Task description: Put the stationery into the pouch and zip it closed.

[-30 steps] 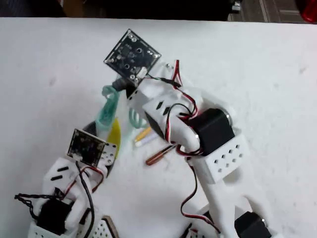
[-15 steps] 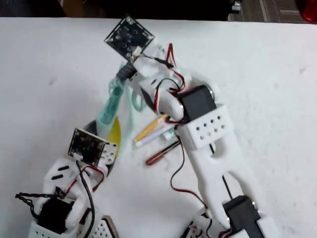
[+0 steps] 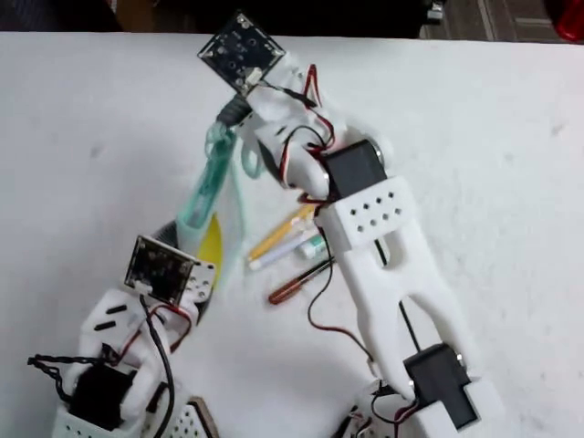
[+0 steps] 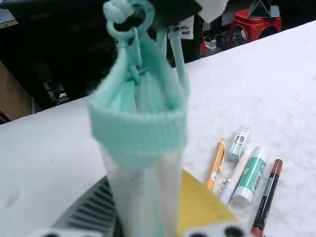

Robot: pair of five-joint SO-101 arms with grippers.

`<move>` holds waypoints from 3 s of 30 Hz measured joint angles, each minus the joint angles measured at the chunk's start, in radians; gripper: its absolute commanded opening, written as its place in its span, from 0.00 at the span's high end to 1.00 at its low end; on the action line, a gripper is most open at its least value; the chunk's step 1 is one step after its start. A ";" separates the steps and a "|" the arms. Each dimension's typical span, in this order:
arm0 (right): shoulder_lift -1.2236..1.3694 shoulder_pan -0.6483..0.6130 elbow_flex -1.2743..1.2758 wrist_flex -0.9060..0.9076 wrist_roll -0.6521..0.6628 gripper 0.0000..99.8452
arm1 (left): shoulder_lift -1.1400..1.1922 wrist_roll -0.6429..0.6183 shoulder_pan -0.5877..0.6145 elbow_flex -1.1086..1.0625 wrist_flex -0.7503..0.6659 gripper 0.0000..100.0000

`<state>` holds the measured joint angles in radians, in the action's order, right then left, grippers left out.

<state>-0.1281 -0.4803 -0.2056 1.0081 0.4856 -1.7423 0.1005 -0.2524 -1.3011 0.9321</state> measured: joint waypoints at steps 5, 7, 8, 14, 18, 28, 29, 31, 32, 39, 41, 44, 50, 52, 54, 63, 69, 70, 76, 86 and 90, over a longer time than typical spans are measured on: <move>0.038 0.049 0.000 -0.049 0.000 0.98 | 0.000 0.000 -0.002 0.000 0.000 0.98; 0.049 0.063 0.000 -0.066 -0.015 0.98 | 0.000 0.000 -0.003 0.000 0.000 0.98; 0.051 0.068 0.000 -0.074 -0.025 0.98 | 0.000 0.000 -0.003 0.000 0.000 0.98; 0.054 0.072 0.000 -0.089 -0.046 0.98 | -0.002 0.000 -0.003 -0.008 -0.002 0.98; 0.054 0.074 0.000 -0.091 -0.048 0.98 | -0.002 0.000 -0.003 -0.008 -0.002 0.98; 0.152 0.078 -0.066 -0.071 -0.049 0.98 | -0.002 0.000 -0.003 -0.008 -0.002 0.98; 0.152 0.080 -0.081 -0.041 -0.049 0.96 | -0.002 0.000 -0.003 -0.008 -0.002 0.98; 0.152 0.080 -0.115 0.023 -0.049 0.88 | -0.002 0.000 0.003 -0.008 -0.002 0.98; 0.150 0.080 -0.127 0.060 -0.049 0.83 | -0.002 0.000 0.009 -0.008 -0.002 0.98; 0.044 0.083 -0.141 0.287 -0.051 0.69 | -0.002 0.000 0.017 -0.008 -0.002 0.98; 0.008 0.083 -0.141 0.384 -0.048 0.70 | -0.002 0.000 0.017 -0.008 -0.002 0.98; -0.035 0.083 -0.141 0.552 -0.011 0.73 | -0.002 0.000 0.020 -0.008 -0.002 0.98; -0.129 0.135 -0.078 0.683 0.012 0.79 | -0.002 0.000 0.023 -0.008 0.000 0.98; -0.153 0.163 -0.021 0.683 0.012 0.81 | -0.002 0.000 0.023 -0.008 -0.002 0.98; -0.163 0.183 0.043 0.683 0.012 0.83 | -0.002 0.000 0.023 -0.009 -0.008 0.98; -0.130 0.358 0.459 0.379 -0.212 0.84 | -0.002 0.000 0.023 -0.009 -0.009 0.98; -0.061 0.364 0.589 0.173 -0.473 0.84 | -0.002 0.000 0.035 -0.009 -0.011 0.82; -0.043 0.365 0.591 0.152 -0.508 0.84 | -0.002 -0.002 0.046 -0.009 -0.011 0.81; 0.098 0.353 0.601 0.114 -0.632 0.84 | 0.006 -0.115 0.138 -0.014 -0.011 0.80; 0.336 0.333 0.571 0.048 -0.643 0.84 | 0.008 -0.127 0.152 -0.021 -0.011 0.80; 0.377 0.330 0.535 0.048 -0.644 0.84 | 0.008 -0.127 0.152 -0.021 -0.011 0.80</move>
<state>0.2493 -0.1504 0.3299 1.0556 -0.1588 -1.7346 -0.0269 -0.1005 -1.3226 0.9214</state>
